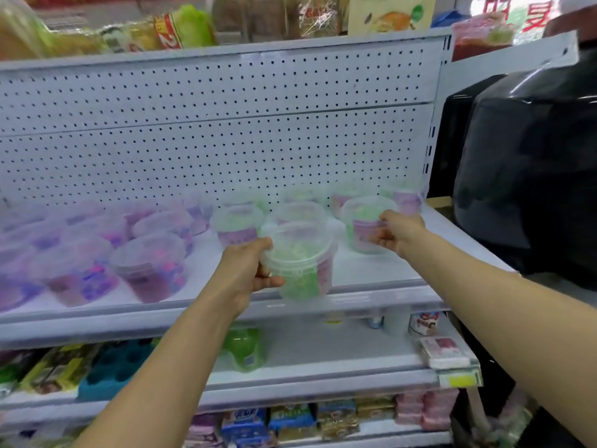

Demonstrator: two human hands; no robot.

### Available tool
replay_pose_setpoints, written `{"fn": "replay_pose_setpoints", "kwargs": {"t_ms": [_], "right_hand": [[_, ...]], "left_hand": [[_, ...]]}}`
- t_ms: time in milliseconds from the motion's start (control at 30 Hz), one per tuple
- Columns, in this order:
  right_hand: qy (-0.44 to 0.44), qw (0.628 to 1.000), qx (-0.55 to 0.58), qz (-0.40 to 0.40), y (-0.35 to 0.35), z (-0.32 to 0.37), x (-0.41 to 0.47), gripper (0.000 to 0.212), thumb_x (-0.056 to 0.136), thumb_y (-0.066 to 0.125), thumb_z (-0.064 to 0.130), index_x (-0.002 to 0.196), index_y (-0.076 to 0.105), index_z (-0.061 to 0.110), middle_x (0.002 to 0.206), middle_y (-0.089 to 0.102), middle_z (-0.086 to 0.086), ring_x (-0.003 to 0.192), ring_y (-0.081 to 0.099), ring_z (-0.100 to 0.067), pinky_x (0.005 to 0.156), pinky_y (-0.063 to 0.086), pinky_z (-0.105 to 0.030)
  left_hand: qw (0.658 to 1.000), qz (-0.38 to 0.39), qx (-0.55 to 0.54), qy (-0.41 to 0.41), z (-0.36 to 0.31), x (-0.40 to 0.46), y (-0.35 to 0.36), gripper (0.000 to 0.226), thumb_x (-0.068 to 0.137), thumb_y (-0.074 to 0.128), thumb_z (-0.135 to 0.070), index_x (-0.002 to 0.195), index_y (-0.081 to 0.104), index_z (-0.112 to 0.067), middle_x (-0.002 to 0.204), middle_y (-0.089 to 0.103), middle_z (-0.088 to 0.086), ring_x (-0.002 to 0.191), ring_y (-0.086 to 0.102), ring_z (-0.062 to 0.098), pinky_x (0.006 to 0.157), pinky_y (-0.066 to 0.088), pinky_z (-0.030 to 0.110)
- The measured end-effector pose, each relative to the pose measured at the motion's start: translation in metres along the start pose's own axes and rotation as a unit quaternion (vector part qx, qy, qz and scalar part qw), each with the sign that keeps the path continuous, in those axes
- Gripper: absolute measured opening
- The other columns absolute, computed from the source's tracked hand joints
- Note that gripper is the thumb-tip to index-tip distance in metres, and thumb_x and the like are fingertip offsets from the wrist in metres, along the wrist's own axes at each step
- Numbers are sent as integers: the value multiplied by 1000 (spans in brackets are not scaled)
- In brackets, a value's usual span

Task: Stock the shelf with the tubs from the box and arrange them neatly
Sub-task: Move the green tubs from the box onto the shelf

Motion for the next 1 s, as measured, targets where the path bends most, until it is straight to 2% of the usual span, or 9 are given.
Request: {"fn": "replay_pose_setpoints", "kwargs": {"t_ms": [100,200,300,400,467,533,667,833,1000], "right_hand": [[19,1000,-25,1,0,-2,10,35,88,57,7,121,46,-3,75,51,-13,55,50,-21,48,55,-39],[-31,973,-228,-18,-11,5,6,58,90,58,32,134,37,1,99,58,-17,69,58,-27,64,56,-44],[-289,851,-438,-23,-26,22,-19,68,84,62,47,139,28,28,131,47,-3,109,53,-25,85,50,-47],[-496,692,-502,151,-27,28,-67,75,78,74,35,138,32,48,140,36,10,120,44,-14,79,54,-40],[-575,576,-548,191,-29,29,-87,60,79,74,32,133,50,39,145,42,8,121,48,-17,71,54,-37],[-620,541,-542,172,-38,37,-95,37,81,73,32,118,67,28,134,56,5,113,57,-21,65,55,-36],[-625,541,-554,95,-75,53,-90,24,78,75,32,100,75,23,104,71,11,96,64,-18,61,55,-33],[-519,591,-616,-29,-122,63,-55,21,82,70,35,99,71,22,97,68,7,98,60,-18,58,53,-35],[-446,547,-704,-81,-126,57,-21,17,88,60,35,94,66,20,95,64,6,93,54,-17,53,45,-31]], "left_hand": [[1000,12,11,0,-3,11,2,15,90,58,-15,95,64,-2,52,39,2,40,41,11,47,54,27],[999,26,26,-2,-4,19,7,16,90,58,-15,98,63,-2,61,39,5,42,40,11,48,54,28],[998,42,40,-4,-5,24,17,14,91,58,-17,94,63,-4,60,39,4,40,40,11,47,54,27],[997,58,50,-9,-6,29,39,13,91,58,-17,91,62,-5,59,39,3,39,39,11,44,51,25],[995,77,63,-17,-6,31,60,14,90,58,-18,92,62,-4,60,39,4,37,39,11,43,48,24],[990,110,83,-21,-6,31,82,17,90,57,-20,92,63,-4,58,39,4,37,39,13,42,47,24],[974,139,168,54,-6,34,120,33,95,47,-32,107,61,-4,66,48,3,44,49,13,59,58,38],[784,93,449,419,-6,42,150,36,95,51,-27,129,54,-17,123,58,2,111,52,21,92,41,33],[637,63,613,464,7,67,170,34,91,54,-31,125,59,-26,123,62,-3,109,54,23,96,30,32]]}}
Point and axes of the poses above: each hand's wrist, its own x-axis towards the middle knuckle, its own y-axis out of the palm, z = x × y, the point moved 3 cm from there along x, towards the middle knuckle
